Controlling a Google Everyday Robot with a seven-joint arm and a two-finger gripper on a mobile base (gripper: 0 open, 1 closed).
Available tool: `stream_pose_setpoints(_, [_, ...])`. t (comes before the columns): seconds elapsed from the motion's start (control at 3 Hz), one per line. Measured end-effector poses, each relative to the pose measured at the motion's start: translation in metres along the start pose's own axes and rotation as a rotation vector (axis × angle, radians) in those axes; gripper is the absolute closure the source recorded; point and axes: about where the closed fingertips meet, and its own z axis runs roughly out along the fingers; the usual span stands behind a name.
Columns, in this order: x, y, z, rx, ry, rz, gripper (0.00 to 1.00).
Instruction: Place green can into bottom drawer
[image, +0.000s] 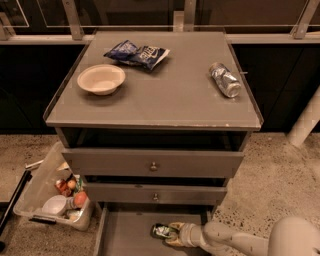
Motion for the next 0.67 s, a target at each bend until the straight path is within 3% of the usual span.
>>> stream_pose_setpoints(0.33, [0.0, 0.0, 0.0, 0.0, 0.0, 0.0, 0.11])
stream_pose_setpoints(0.67, [0.0, 0.0, 0.0, 0.0, 0.0, 0.0, 0.0])
